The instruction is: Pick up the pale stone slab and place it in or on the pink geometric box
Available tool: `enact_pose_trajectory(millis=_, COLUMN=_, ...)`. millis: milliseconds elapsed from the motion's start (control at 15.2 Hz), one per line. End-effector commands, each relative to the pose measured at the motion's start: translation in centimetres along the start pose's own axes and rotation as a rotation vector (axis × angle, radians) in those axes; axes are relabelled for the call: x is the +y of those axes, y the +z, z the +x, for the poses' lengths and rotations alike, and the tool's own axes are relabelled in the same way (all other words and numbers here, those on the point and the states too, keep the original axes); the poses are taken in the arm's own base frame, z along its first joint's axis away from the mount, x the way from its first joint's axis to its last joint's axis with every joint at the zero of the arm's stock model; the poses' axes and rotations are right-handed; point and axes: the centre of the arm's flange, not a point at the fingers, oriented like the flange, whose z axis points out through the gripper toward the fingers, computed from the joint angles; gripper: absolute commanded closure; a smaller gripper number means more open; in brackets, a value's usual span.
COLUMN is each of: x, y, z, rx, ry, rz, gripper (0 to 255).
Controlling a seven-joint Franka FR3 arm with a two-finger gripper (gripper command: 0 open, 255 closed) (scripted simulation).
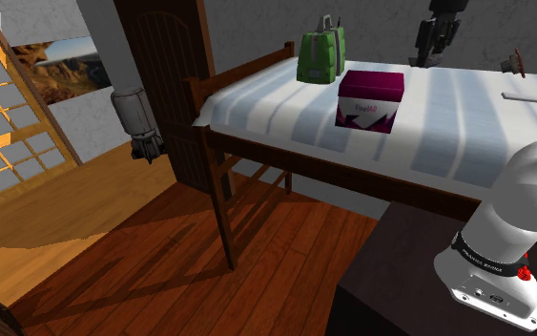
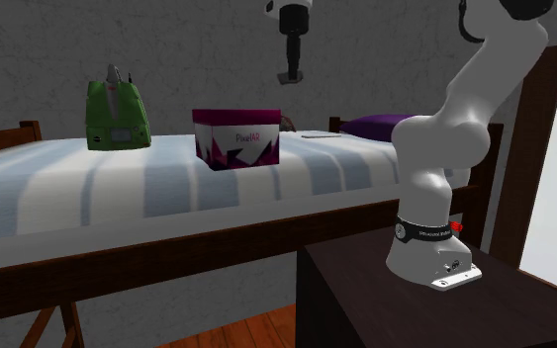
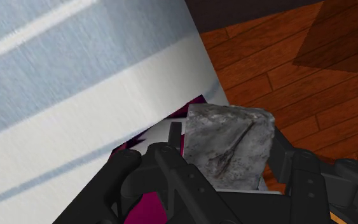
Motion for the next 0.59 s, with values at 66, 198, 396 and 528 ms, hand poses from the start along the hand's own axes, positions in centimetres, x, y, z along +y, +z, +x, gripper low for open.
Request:
enact_pose_trajectory(millis=66, x=0.3, y=0.1, z=3.8, rx=0.0, ry=0.0, rz=0.0, gripper=255)
enact_pose_trajectory(millis=198, x=0.5, y=0.1, z=6.4, rx=0.0, ry=0.0, rz=0.0, gripper=255)
enact_pose_trajectory(millis=396, x=0.7, y=0.1, z=10.4, rx=0.0, ry=0.0, rz=0.0, gripper=255)
enact_pose_trajectory(millis=528, x=0.9, y=0.1, z=13.0, rx=0.0, ry=0.0, rz=0.0, gripper=255)
